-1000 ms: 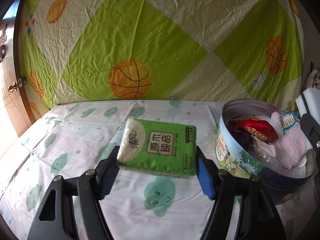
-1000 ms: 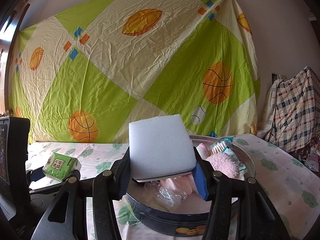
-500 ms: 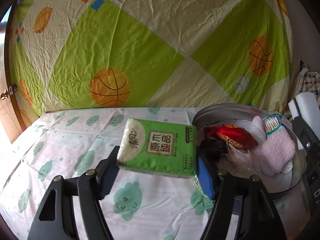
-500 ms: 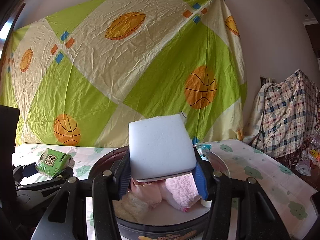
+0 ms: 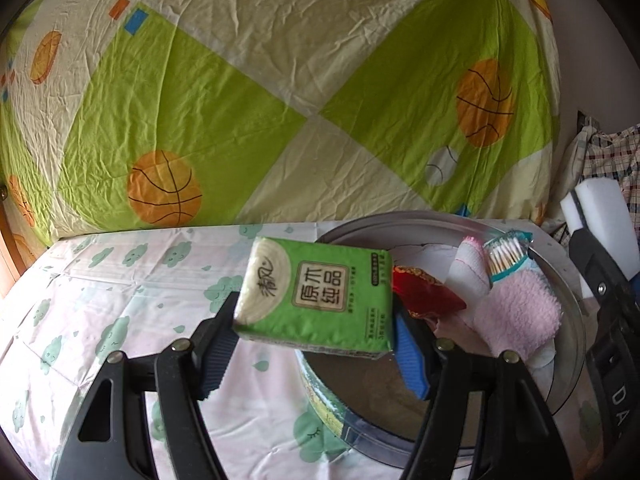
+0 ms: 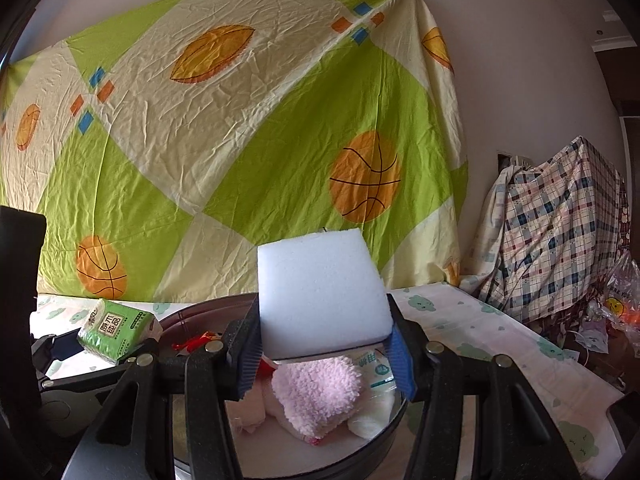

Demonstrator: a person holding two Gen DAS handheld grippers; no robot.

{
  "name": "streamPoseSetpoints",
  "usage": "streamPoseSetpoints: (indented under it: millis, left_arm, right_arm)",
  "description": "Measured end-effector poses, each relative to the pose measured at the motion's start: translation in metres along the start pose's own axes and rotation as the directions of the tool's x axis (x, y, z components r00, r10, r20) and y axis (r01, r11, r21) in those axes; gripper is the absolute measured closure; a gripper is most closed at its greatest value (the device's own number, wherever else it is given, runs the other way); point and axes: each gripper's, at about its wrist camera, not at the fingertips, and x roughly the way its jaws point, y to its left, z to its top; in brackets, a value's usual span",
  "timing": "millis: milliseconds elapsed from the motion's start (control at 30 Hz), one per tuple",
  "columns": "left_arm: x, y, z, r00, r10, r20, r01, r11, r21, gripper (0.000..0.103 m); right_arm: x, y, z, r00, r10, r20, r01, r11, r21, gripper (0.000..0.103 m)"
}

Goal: Organize soft objects
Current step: 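Lower the tissue pack and sponge into the tin and open both tools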

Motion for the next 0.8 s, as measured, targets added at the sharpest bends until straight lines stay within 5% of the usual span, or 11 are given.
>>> streamPoseSetpoints:
  millis: [800]
  left_arm:
    - [0.027, -0.042, 0.021, 0.995, -0.092, -0.049, 0.091, 0.996, -0.015, 0.033]
  right_arm:
    - [0.035, -0.033, 0.012, 0.996, -0.088, 0.010, 0.088, 0.996, 0.008, 0.047]
